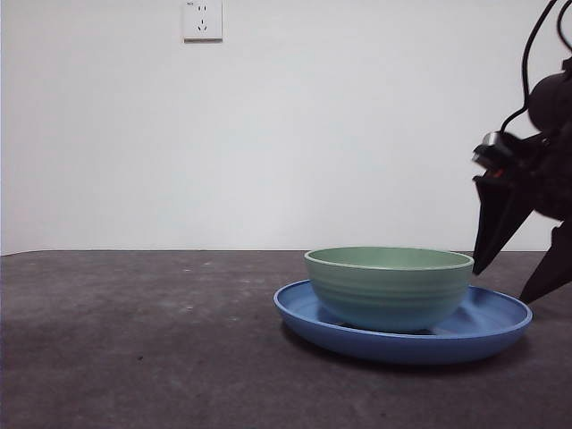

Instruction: Place the green bowl on the blue plate

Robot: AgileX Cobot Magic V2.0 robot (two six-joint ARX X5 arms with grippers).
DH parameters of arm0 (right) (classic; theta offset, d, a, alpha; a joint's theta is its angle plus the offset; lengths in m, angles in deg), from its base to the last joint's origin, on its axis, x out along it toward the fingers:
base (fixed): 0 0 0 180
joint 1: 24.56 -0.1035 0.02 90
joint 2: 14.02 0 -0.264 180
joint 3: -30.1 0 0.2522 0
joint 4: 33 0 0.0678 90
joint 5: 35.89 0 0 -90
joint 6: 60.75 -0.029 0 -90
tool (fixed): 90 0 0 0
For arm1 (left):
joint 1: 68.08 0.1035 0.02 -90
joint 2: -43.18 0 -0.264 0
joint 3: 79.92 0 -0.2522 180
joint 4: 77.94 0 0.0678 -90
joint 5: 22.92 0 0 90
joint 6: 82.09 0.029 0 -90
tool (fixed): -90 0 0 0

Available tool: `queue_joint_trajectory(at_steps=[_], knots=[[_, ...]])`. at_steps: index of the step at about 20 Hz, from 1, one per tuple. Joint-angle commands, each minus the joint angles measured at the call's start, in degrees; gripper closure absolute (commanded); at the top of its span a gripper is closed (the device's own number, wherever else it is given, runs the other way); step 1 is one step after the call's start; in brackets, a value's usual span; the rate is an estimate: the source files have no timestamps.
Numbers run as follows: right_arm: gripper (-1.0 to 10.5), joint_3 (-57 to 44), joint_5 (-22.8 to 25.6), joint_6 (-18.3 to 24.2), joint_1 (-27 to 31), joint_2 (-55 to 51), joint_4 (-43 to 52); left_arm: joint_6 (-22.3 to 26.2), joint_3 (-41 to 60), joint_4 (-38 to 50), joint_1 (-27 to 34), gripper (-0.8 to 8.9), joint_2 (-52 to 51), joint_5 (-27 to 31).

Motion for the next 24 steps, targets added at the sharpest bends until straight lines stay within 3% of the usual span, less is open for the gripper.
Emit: queue_joint_trajectory(at_steps=[1,6,11,18,24], knots=[[6.9,0.8,-0.1,1.6,-1.5,2.0,0.5,0.4,-0.5,0.5,-0.2,2.83,0.3,-0.3],[7.8,0.8,4.9,1.9,-4.0,2.5,0.2,0.4,-0.5,0.4,-0.2,2.83,0.3,-0.3],[9.4,0.8,6.3,1.0,-4.2,2.5,-0.1,0.4,-0.5,0.4,-0.2,2.83,0.3,-0.3],[9.4,2.4,5.9,-0.5,-4.2,2.4,-0.8,0.3,-0.5,0.4,-0.2,2.83,0.3,-0.3],[9.4,10.7,5.7,-1.4,-5.8,2.4,-6.8,0.3,-0.5,0.4,-0.2,2.83,0.3,-0.3]])
